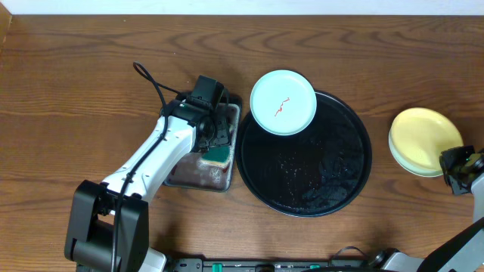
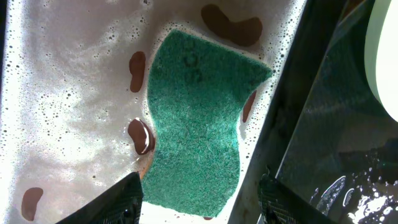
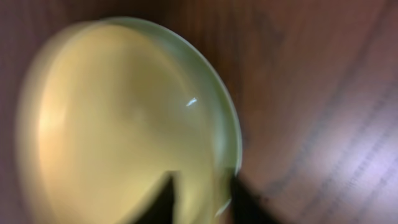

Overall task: Clean dirty plates on tray and stack at the side
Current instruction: 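Reach the right gripper to the stained pale green plate and grasp its rim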

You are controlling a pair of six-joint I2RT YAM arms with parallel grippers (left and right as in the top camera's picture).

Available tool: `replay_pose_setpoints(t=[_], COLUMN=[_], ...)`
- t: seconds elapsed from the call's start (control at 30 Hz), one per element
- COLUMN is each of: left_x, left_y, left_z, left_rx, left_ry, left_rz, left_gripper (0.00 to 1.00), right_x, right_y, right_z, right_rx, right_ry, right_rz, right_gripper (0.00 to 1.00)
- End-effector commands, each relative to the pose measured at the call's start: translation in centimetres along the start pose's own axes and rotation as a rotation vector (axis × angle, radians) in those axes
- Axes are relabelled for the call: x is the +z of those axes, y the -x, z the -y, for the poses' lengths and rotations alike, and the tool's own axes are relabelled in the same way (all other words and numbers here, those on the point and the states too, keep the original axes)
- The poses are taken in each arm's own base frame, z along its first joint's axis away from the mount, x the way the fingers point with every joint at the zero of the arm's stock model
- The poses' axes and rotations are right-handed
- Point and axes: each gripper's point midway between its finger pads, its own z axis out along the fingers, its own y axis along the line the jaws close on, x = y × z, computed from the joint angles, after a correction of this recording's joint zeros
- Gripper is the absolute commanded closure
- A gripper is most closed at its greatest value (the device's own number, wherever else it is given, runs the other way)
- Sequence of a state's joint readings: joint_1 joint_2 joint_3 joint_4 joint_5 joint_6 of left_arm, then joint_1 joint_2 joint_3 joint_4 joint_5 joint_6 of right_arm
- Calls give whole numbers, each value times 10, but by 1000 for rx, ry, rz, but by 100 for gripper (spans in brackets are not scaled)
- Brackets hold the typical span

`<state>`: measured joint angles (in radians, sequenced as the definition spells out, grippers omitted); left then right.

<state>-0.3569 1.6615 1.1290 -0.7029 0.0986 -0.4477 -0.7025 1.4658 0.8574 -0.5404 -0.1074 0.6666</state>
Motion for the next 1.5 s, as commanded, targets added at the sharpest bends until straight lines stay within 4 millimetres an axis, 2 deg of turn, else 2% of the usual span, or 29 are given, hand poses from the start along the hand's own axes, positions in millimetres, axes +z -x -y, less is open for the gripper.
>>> replay_pose_setpoints(t=[0.0,0.13,0.23,0.33,0.43,0.5,0.6,0.77,0.83,0.9,1.0,1.17,1.23,1.33,1.47], left_x=[5,5,5,5,5,5,5,5,5,5,5,5,5,5,5], left_y=[-5,-5,-5,-5,-5,-5,-5,-5,-5,-5,-5,-5,-5,-5,-5], left_z=[-5,-5,-5,-5,-5,-5,-5,-5,-5,-5,-5,-5,-5,-5,-5], left_rx=[3,3,3,3,3,3,3,3,3,3,3,3,3,3,3], left_ry=[17,17,17,17,17,17,17,17,17,17,17,17,17,17,17], left_rz=[-17,-17,-17,-17,-17,-17,-17,-17,-17,-17,-17,-17,-17,-17,-17], left_gripper=[39,39,39,39,39,39,39,39,39,39,39,39,39,39,39], right_x=[-4,-13,-25,-33,-42,-52,-66,-79,-76,-64,-42,-10,2,20,27], right_y=[-3,-23,-48,-78,-107,-127,-144,-182,-197,-218,-236,-259,-261,-251,-250], right_z=[-23,-62,-97,-120,-140,-156,-175,-204,-213,-222,-227,-235,-238,-242,-251], right_rx=[-72,-230,-407,-569,-726,-868,-1035,-1278,-1343,-1389,-1430,-1468,-1478,-1399,-1343], right_ry=[121,331,505,589,622,600,544,539,559,581,560,543,527,443,452], right_rz=[-41,-119,-172,-212,-241,-240,-228,-280,-292,-307,-313,-310,-286,-232,-207], right_gripper=[54,53,55,56,54,48,42,42,42,44,45,53,59,58,58])
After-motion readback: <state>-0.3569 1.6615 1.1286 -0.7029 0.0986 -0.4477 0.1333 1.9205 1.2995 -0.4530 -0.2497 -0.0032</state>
